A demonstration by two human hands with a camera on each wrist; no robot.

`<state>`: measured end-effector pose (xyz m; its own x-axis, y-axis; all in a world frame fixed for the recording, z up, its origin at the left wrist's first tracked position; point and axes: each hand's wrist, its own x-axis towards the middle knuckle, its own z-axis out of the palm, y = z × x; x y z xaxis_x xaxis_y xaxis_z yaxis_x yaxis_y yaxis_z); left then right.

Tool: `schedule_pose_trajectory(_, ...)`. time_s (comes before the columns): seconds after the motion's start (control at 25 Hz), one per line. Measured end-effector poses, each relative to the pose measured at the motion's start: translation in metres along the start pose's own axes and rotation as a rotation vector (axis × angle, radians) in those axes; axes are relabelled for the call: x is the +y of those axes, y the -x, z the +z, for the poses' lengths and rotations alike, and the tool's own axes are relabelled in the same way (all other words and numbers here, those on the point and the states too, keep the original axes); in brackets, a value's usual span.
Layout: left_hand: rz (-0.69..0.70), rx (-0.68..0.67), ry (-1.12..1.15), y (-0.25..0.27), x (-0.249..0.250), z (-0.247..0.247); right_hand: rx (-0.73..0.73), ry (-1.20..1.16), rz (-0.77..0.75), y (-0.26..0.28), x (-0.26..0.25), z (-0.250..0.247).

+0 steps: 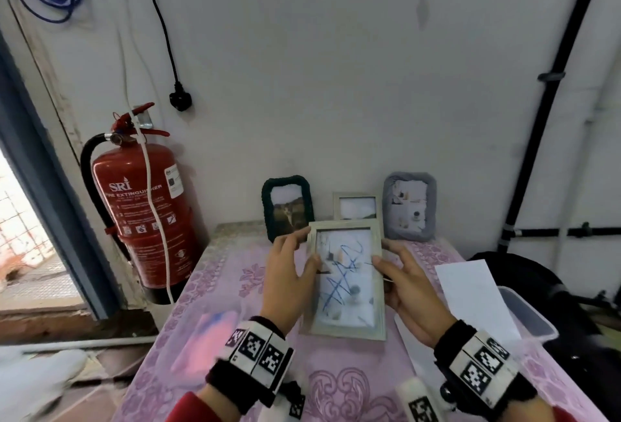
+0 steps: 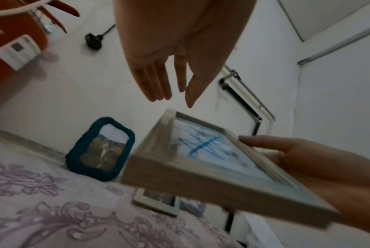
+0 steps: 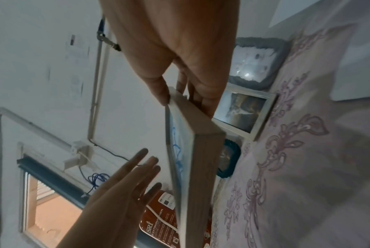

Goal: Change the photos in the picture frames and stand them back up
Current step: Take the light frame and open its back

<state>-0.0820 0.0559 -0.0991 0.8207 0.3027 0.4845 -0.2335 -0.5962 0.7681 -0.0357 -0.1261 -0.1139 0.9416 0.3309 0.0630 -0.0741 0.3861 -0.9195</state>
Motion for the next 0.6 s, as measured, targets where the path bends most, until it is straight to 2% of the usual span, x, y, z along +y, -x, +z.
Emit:
schedule_pose_trajectory(0.08, 0.081, -0.092, -0.001, 0.016, 0.006, 0.016, 0.014, -0.036, 0.014, 0.004, 0.004, -0.004)
schedule_pose_trajectory(0.2, 0.084, -0.240, 0.106, 0.034, 0.016, 0.037, -0.028, -0.072, 0.011, 0.009, 0.008, -0.005)
schedule_pose_trajectory(0.36, 0.016, -0.180, 0.230, 0.043, 0.025, 0.050, -0.033, -0.065, -0.042, 0.017, 0.011, -0.002)
schedule_pose_trajectory(0.6, -0.067, -0.036, 0.460, 0.051, 0.019, 0.053, -0.023, 0.157, -0.130, 0.025, 0.020, -0.003)
